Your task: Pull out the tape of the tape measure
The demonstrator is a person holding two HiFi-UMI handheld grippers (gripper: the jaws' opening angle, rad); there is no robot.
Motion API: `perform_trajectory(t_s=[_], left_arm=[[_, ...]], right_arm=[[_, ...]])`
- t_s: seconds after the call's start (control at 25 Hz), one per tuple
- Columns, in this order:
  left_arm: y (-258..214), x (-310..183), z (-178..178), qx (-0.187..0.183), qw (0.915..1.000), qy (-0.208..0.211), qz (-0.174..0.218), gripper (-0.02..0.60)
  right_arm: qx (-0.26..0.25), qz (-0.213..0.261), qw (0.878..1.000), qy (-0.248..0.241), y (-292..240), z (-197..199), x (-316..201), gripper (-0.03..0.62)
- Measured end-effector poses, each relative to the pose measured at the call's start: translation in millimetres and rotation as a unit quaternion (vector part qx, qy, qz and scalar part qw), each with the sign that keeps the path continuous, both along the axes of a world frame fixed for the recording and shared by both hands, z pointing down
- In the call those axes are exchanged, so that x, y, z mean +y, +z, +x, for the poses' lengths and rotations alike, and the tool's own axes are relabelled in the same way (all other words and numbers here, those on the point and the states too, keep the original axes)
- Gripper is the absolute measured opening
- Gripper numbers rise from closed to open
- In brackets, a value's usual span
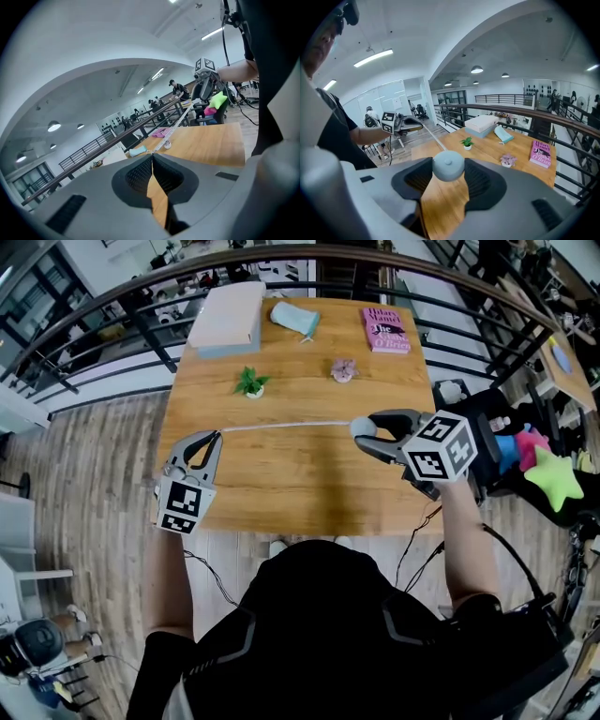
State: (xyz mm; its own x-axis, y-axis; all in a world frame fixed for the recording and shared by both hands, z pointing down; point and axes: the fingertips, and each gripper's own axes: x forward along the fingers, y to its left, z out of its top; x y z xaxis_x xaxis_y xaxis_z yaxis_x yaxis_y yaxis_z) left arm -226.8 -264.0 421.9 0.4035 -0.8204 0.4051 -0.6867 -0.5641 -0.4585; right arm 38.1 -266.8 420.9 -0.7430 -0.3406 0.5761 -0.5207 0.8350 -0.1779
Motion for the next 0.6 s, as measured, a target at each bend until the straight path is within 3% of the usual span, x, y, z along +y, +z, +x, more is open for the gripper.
perform_trajectory(t_s=[0.6], left_arm=[[20, -5, -2, 0.020, 0.9995, -0.007, -0.024, 0.034]], right_arm=[[0.002, -0.012, 1.000, 0.004, 24, -4, -11, 0.224]])
